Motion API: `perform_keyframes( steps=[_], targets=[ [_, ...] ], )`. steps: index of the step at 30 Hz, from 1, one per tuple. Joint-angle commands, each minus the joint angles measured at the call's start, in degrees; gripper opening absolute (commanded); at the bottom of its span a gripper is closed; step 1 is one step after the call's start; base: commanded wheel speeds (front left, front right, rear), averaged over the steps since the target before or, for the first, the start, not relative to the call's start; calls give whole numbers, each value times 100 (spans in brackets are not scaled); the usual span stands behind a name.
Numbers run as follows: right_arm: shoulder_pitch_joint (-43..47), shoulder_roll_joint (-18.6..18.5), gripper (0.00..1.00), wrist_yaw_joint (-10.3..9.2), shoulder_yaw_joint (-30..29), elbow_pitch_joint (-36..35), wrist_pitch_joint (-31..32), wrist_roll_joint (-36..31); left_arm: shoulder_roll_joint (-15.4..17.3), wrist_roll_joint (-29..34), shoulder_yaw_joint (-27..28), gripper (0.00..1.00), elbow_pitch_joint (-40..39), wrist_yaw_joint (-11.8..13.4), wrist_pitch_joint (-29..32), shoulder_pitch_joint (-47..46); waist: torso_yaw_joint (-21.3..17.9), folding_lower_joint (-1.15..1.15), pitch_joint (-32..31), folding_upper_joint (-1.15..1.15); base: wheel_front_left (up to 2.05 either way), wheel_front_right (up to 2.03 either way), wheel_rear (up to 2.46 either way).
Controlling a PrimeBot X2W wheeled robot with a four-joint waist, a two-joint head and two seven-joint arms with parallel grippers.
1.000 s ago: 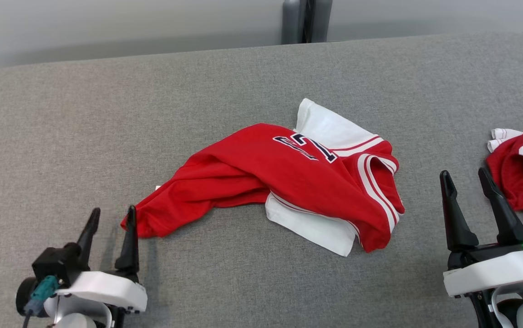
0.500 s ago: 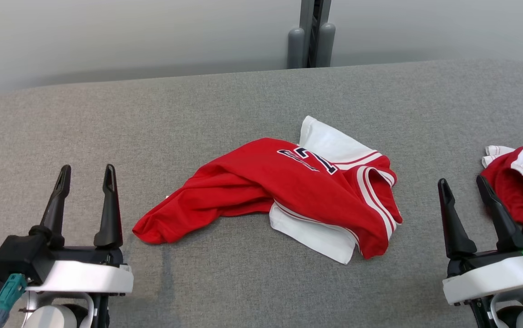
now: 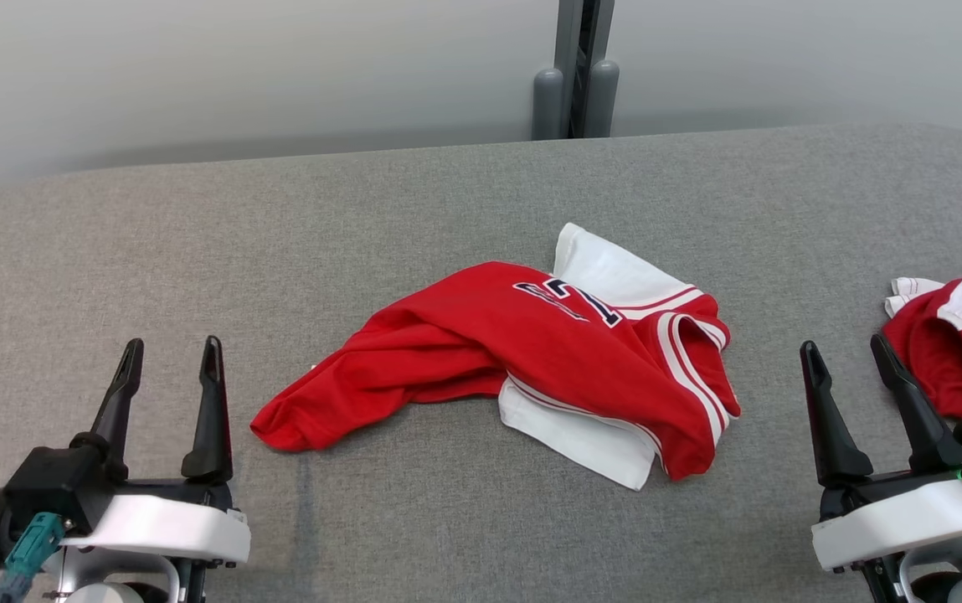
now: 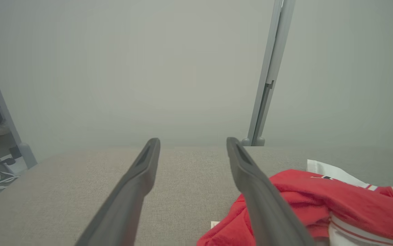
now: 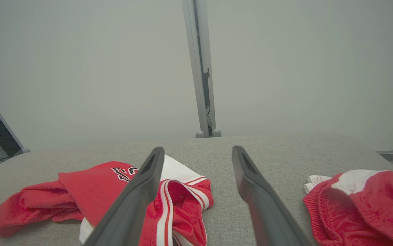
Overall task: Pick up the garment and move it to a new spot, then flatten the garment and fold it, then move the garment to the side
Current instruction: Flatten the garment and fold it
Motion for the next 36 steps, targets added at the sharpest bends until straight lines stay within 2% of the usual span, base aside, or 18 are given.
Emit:
perform_keyframes(
  steps=[1, 7, 13, 19, 27, 36],
  targets=[
    [33, -47, 100, 1, 12, -38, 32, 45, 34, -40, -27, 100, 36, -10, 66, -49, 2, 0, 28, 0, 0, 0, 0],
    [-107, -55, 100, 1, 73, -78, 29, 52, 137, -343, -173, 100, 554, -400, 655, -687, -43, 0, 207, 0, 0, 0, 0],
    [-240, -58, 100, 1, 155, -59, -24, 85, 258, -848, -260, 100, 1713, -946, 1481, -1558, -252, 0, 425, 0, 0, 0, 0],
    [-299, -42, 100, 1, 204, 27, -107, 98, 276, -1151, -406, 100, 2881, -1344, 2125, -2159, -440, 0, 594, 0, 0, 0, 0],
    [-356, -37, 100, 1, 192, 124, -163, 109, 171, -1247, -741, 100, 3781, -1637, 2463, -2410, -505, 0, 664, 0, 0, 0, 0],
    [-397, -34, 100, 1, 214, 143, -165, 135, -5, -1412, -1390, 100, 4147, -1850, 3085, -2201, -451, 0, 673, 0, 0, 0, 0]
  ],
)
